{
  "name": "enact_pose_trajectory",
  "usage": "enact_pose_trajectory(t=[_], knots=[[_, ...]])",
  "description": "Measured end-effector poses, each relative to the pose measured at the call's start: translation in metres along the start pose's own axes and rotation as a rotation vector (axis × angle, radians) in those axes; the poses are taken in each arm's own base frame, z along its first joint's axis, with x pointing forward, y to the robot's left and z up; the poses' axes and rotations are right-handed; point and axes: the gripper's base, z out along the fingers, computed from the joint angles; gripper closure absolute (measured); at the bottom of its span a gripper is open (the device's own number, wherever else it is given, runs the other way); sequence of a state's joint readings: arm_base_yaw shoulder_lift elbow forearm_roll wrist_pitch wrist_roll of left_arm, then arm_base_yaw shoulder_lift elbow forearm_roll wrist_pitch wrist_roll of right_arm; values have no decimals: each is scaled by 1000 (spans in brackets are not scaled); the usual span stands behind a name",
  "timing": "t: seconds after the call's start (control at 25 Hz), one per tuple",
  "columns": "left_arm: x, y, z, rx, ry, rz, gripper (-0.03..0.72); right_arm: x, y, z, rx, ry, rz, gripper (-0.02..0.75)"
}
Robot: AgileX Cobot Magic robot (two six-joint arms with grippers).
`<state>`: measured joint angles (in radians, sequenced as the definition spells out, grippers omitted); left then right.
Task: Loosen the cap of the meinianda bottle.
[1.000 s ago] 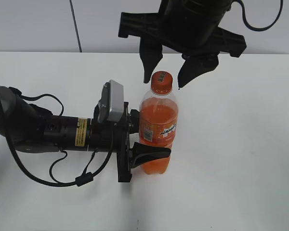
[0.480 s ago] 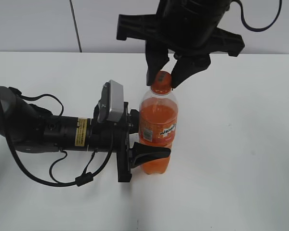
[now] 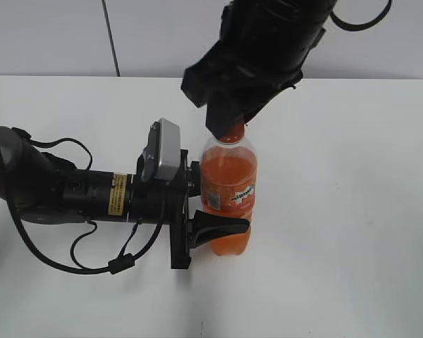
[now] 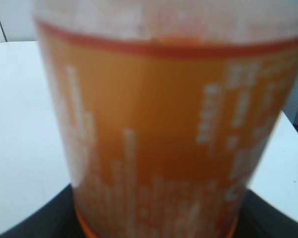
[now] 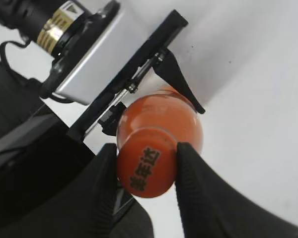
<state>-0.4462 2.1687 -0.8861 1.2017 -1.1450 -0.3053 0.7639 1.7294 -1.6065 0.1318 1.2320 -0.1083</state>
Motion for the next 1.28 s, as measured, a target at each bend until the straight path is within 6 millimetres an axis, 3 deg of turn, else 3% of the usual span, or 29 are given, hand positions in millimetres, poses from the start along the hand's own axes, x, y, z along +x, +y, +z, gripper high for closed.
enact_pose_trajectory(t=[0.32,1.28], knots=[[0,-1,0,11,0,14,287,0,3,0,-32,-10,-386,466],[0,-1,1,5,5,6,287,0,0,0,6,-2,-1075,468]])
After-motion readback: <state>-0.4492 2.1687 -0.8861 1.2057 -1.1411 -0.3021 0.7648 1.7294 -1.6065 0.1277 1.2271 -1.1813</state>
